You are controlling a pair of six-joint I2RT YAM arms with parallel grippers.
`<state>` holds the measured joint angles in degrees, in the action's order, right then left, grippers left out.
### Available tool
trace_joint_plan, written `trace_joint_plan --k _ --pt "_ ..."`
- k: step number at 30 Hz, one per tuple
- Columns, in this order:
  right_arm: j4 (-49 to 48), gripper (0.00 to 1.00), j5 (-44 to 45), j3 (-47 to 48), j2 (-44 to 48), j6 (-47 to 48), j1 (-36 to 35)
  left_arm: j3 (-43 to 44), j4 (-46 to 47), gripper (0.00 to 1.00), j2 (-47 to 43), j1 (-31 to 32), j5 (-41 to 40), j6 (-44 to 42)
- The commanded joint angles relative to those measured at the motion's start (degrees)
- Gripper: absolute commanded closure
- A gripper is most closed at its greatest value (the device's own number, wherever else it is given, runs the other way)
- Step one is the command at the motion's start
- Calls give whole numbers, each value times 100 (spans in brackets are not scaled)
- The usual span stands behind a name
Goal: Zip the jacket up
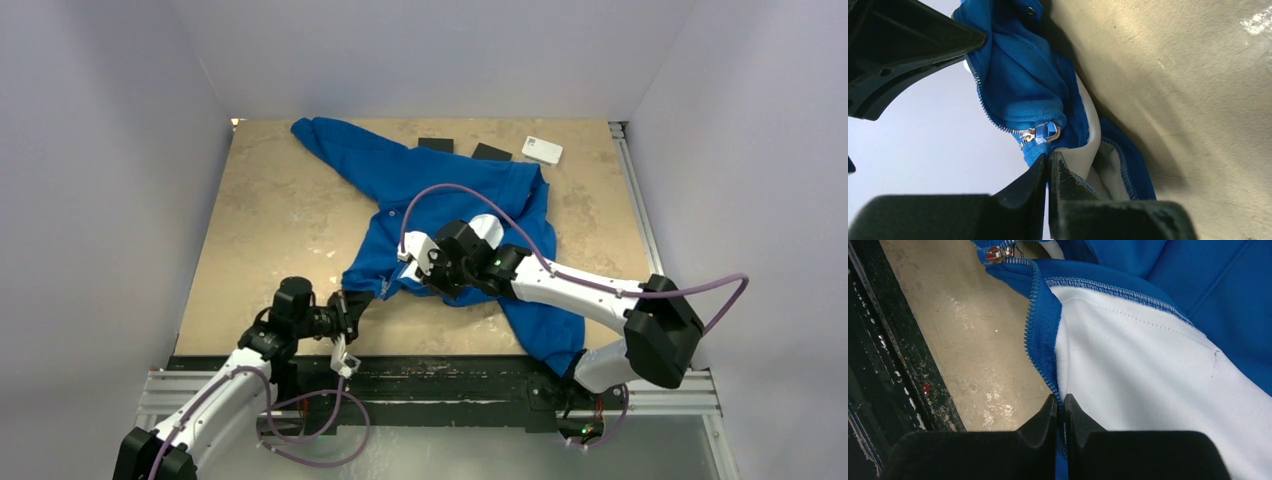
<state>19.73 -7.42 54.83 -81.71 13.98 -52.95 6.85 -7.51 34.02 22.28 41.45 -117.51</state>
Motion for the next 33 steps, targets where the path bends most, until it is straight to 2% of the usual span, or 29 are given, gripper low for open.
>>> trace_joint_plan --k 1,3,5,8,10,12,16,18,20,23,26,28,33 --pt "113 89 -332 369 -185 -64 48 -69 17 93 101 -30 251 -1261" --pt "146 88 -330 399 -262 -94 48 -85 21 78 11 -27 150 -980" --pt "162 88 -321 442 -317 -112 75 -104 -10 66 -131 -28 70 -603" --pt "231 88 -380 546 -436 -176 166 -48 -194 54 -324 -23 -4 -24" --pt "255 88 -391 570 -482 -234 232 159 -421 51 -431 -22 -30 555" --pt "243 88 -358 596 -507 -299 324 427 -509 44 -433 -22 -40 1436" --pt "207 89 -450 719 -547 -412 674 1345 -721 38 72 -22 -55 3664" --pt "181 89 -641 809 -557 -457 858 1861 -1291 34 534 -22 73 4464" --pt "171 89 -800 867 -573 -475 936 2248 -1584 33 965 -22 248 5182" --pt "100 89 -972 920 -623 -521 1006 2689 -1828 27 1378 -22 612 5967" --pt "9 91 -1146 986 -719 -606 1166 2803 -1096 26 1477 -22 528 7497" --pt "-15 91 -1258 1039 -781 -632 1276 2900 -369 28 1602 -22 223 9072" --pt "-119 92 -1393 1036 -833 -669 1409 3278 206 31 1679 -22 293 11286"
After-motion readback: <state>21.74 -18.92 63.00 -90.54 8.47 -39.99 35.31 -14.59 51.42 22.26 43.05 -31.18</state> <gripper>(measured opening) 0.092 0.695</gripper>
